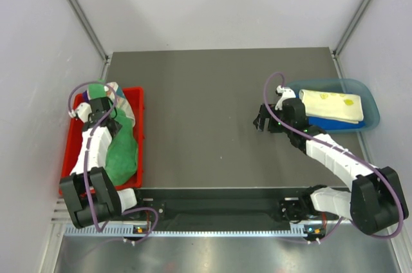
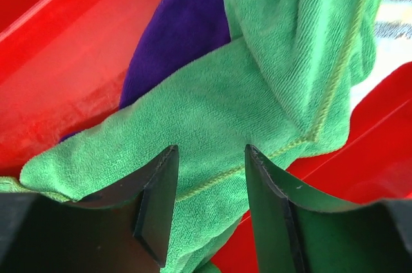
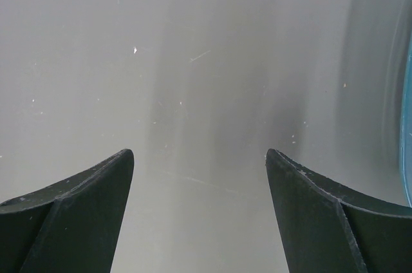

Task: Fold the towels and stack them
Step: Grab crumpled towel

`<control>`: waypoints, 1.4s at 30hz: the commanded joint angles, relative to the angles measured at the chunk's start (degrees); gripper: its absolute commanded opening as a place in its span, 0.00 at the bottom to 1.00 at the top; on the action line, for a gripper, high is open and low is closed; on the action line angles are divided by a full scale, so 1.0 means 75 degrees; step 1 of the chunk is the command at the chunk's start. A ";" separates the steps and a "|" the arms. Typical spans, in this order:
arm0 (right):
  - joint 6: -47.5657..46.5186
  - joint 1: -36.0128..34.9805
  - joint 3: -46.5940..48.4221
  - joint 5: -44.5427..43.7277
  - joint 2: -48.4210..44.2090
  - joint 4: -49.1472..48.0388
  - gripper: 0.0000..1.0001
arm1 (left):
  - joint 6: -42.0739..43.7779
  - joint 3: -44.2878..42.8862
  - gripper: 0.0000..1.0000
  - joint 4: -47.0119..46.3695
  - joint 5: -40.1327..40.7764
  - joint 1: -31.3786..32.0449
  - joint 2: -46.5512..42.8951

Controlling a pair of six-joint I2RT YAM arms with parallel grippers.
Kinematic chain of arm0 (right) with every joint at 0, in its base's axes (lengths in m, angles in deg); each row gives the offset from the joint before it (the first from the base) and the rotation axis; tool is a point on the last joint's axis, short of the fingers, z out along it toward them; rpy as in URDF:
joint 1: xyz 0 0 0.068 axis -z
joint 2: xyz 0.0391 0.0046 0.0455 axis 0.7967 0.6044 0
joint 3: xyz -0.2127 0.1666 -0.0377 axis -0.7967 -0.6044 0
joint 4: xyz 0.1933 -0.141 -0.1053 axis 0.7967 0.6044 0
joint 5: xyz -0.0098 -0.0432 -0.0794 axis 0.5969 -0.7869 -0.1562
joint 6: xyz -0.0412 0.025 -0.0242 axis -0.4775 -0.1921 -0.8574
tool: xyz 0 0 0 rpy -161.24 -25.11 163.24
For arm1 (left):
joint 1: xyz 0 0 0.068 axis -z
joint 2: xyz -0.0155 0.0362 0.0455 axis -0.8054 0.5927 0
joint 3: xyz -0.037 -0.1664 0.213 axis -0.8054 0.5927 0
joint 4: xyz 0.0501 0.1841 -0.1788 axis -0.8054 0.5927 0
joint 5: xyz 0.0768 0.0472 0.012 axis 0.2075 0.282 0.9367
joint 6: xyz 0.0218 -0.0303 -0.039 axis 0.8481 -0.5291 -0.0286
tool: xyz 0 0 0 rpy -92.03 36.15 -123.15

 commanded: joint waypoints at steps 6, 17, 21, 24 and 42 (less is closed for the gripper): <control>0.0065 -0.0157 0.0030 0.0007 0.0019 -0.0391 0.82 | -0.0038 -0.0306 0.51 -0.0557 -0.0361 -0.0048 -0.0367; 0.0007 -0.0192 0.0041 -0.0063 0.0055 -0.0414 0.82 | -0.0612 -0.0752 0.57 -0.0874 -0.0162 -0.0060 0.0370; -0.0005 -0.0204 0.0030 -0.0075 0.0160 -0.0426 0.82 | -0.0660 -0.0799 0.59 -0.1143 -0.0232 -0.0060 0.0687; -0.0005 -0.0215 0.0053 -0.0087 0.0218 -0.0426 0.82 | -0.0659 -0.0857 0.59 -0.1296 -0.0232 -0.0060 0.0920; -0.0017 -0.0227 0.0077 -0.0181 0.0324 -0.0426 0.81 | -0.0367 -0.1092 0.00 -0.1448 -0.0268 -0.0060 0.0560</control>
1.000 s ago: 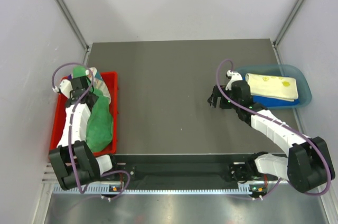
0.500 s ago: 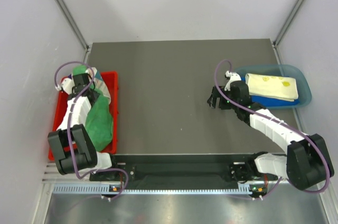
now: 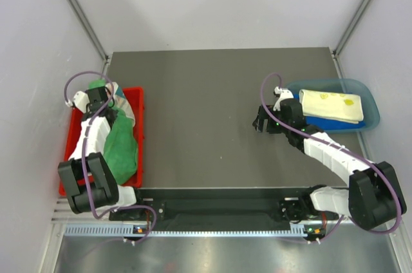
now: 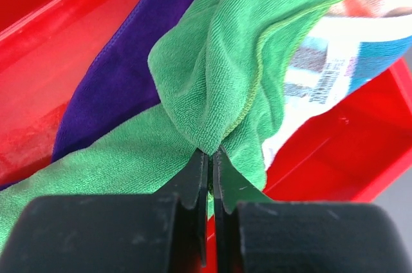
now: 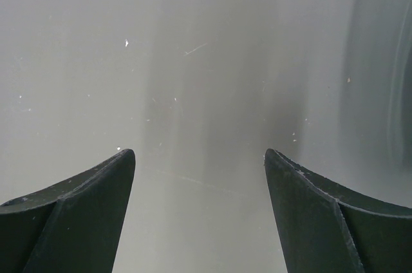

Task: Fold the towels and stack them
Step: Grab crumpled towel

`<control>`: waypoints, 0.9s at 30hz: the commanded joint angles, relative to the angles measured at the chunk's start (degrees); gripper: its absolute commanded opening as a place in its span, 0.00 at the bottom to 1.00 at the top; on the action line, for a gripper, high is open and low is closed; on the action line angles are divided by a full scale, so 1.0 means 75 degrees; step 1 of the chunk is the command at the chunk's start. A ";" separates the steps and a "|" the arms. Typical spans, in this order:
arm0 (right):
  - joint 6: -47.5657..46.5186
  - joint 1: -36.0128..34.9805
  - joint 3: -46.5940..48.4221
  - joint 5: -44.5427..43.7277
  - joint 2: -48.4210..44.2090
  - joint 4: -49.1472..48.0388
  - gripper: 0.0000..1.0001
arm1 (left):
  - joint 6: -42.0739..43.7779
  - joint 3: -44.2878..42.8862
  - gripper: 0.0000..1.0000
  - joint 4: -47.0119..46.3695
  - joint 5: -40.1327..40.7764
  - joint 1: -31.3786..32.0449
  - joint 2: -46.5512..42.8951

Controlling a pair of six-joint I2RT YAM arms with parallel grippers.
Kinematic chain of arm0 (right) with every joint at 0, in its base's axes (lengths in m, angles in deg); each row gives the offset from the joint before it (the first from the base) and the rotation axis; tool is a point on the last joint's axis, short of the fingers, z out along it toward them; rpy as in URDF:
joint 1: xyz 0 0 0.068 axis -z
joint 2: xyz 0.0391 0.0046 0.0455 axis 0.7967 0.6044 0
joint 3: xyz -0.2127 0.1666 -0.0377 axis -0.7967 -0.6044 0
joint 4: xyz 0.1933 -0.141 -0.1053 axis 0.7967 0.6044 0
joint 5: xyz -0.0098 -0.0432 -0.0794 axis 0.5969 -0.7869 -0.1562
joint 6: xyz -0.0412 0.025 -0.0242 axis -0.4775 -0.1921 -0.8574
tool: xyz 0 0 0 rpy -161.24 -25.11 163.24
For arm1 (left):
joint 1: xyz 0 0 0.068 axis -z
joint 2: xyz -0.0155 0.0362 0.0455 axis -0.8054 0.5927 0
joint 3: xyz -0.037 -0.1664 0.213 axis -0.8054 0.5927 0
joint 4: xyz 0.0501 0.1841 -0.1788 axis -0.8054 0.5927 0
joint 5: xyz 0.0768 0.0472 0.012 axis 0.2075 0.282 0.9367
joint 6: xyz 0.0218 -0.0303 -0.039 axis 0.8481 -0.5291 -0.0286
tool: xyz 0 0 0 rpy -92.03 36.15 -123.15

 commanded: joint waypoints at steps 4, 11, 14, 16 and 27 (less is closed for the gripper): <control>-0.0008 -0.0148 0.0077 -0.0105 -0.0023 -0.0353 0.81 | 0.0255 -0.0501 0.00 -0.0233 -0.0111 -0.0054 -0.0833; 0.0004 -0.0160 0.0077 -0.0117 -0.0058 -0.0342 0.81 | 0.0384 -0.0466 0.00 -0.0268 -0.0297 -0.0054 -0.1712; 0.0004 -0.0172 0.0077 -0.0117 -0.0070 -0.0342 0.81 | 0.0396 -0.0396 0.00 -0.0279 -0.0427 -0.0054 -0.1888; 0.0004 -0.0172 0.0077 -0.0129 -0.0117 -0.0318 0.81 | 0.0442 -0.0349 0.00 -0.0291 -0.0591 -0.0054 -0.2052; 0.0015 -0.0172 0.0053 -0.0012 -0.0292 -0.0330 0.81 | 0.0935 -0.0477 0.00 -0.0374 -0.1891 -0.0042 -0.2498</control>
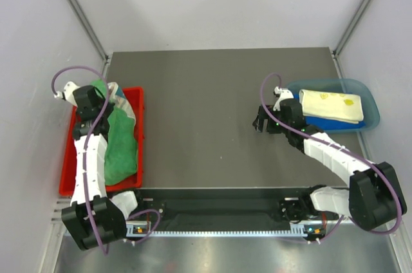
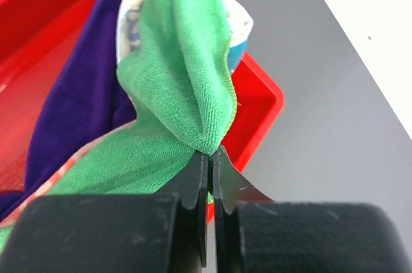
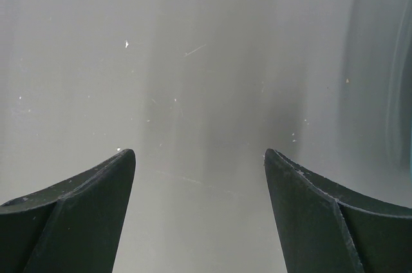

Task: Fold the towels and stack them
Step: Grab crumpled towel, then move the towel to the center of the board

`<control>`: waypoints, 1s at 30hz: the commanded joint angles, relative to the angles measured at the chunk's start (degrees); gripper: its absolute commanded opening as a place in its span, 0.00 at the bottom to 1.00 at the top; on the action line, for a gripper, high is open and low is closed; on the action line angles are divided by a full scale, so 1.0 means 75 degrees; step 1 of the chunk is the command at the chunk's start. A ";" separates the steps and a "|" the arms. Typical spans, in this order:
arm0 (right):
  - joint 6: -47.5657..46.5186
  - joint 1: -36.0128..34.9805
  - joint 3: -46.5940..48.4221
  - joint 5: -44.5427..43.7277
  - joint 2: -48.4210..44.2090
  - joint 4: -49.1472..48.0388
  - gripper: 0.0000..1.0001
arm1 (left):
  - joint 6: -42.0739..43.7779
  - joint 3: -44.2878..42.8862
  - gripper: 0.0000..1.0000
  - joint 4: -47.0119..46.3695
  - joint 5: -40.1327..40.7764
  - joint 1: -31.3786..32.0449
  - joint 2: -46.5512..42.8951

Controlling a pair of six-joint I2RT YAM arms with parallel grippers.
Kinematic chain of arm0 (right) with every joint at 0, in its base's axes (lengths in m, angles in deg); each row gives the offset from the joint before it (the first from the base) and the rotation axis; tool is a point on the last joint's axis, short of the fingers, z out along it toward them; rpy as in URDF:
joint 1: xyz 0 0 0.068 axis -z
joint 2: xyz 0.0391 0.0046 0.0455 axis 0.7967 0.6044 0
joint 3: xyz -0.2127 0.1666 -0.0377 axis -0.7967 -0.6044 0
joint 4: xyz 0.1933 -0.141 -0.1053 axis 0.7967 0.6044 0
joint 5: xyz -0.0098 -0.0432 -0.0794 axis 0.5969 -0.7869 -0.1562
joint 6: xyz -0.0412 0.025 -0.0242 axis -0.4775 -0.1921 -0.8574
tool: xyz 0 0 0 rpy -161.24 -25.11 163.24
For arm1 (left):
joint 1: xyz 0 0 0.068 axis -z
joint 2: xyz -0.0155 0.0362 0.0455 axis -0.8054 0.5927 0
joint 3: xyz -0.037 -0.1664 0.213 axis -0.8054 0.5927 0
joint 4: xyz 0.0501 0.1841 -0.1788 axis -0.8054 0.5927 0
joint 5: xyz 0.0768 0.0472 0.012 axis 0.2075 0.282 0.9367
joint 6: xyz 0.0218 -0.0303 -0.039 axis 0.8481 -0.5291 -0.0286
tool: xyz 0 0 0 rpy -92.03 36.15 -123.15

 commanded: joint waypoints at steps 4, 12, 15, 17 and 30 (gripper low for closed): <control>0.0039 -0.0149 0.0065 0.0170 -0.0325 -0.0356 0.81 | 0.0420 -0.0589 0.00 -0.0187 -0.1145 -0.0034 -0.0322; 0.0086 -0.0137 0.0030 0.0299 -0.0453 -0.0380 0.81 | 0.0595 -0.1690 0.00 0.0376 -0.2774 0.0316 -0.0381; 0.0074 -0.0137 0.0018 0.0252 -0.0512 -0.0345 0.81 | 0.0795 -0.2241 0.00 0.0669 -0.2856 0.0984 -0.0287; 0.0086 -0.0148 0.0018 0.0194 -0.0536 -0.0321 0.81 | 0.0877 -0.2569 0.00 0.0810 -0.2764 0.1464 -0.0171; 0.0144 -0.0125 0.0112 -0.0449 -0.0606 -0.0087 0.82 | 0.0678 -0.2641 0.00 -0.0160 -0.1006 0.6478 0.1341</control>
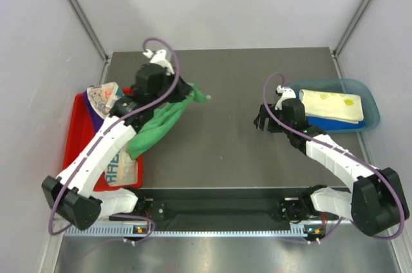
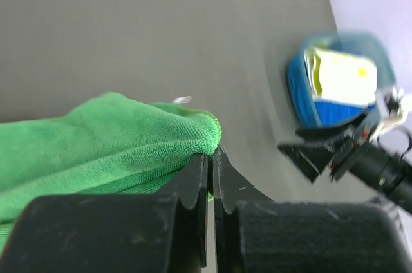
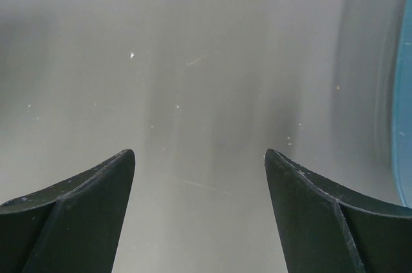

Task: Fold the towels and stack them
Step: Move the towel to the center of the board

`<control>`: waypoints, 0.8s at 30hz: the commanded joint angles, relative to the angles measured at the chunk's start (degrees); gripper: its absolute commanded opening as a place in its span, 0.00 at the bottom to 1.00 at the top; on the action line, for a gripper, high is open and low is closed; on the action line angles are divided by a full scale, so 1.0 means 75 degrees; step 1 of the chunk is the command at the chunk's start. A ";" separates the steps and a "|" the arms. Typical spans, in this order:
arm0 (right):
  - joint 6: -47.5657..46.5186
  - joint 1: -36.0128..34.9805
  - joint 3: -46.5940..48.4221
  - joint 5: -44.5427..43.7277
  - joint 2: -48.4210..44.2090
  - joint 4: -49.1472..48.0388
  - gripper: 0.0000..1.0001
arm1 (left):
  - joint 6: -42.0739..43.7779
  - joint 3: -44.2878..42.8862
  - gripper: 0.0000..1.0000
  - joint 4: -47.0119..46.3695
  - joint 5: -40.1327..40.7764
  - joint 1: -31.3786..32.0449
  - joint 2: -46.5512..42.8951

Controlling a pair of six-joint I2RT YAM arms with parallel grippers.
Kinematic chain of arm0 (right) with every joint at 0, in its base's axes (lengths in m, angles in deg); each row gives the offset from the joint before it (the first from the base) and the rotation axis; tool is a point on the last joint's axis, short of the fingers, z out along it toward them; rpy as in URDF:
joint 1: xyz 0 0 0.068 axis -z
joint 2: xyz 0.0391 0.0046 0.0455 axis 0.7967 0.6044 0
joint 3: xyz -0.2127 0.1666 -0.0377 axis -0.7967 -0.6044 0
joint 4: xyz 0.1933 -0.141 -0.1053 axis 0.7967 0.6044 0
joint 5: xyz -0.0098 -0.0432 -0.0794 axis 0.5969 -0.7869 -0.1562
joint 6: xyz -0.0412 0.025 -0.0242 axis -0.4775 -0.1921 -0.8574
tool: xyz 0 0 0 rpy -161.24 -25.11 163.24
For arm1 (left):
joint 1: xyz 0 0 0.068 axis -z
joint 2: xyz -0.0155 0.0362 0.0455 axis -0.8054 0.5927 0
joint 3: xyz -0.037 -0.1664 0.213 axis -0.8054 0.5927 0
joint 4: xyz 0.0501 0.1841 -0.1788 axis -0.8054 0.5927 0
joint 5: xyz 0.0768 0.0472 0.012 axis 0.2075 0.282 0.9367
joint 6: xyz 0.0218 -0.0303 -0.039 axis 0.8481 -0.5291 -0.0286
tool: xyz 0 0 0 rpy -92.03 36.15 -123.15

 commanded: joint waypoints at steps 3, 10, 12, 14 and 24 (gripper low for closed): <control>0.0202 -0.0113 0.0159 -0.0542 -0.0294 -0.0005 0.82 | -0.0226 0.0376 0.00 -0.1195 0.0656 0.1469 0.0679; 0.0390 -0.0020 0.0135 -0.1069 -0.0435 0.0253 0.83 | -0.0881 0.1629 0.00 -0.2728 0.0751 0.3203 0.1711; 0.0437 0.0062 0.0077 -0.1221 -0.0540 0.0288 0.84 | -0.1023 0.1900 0.00 -0.3046 0.0715 0.3731 0.1898; 0.0461 0.0156 0.0030 -0.1246 -0.0622 0.0324 0.85 | -0.1176 0.2322 0.00 -0.3409 0.0668 0.4303 0.2062; 0.0682 0.0180 -0.0052 -0.0848 -0.0459 0.0160 0.84 | -0.1353 0.3132 0.38 -0.3518 0.1334 0.5303 0.1923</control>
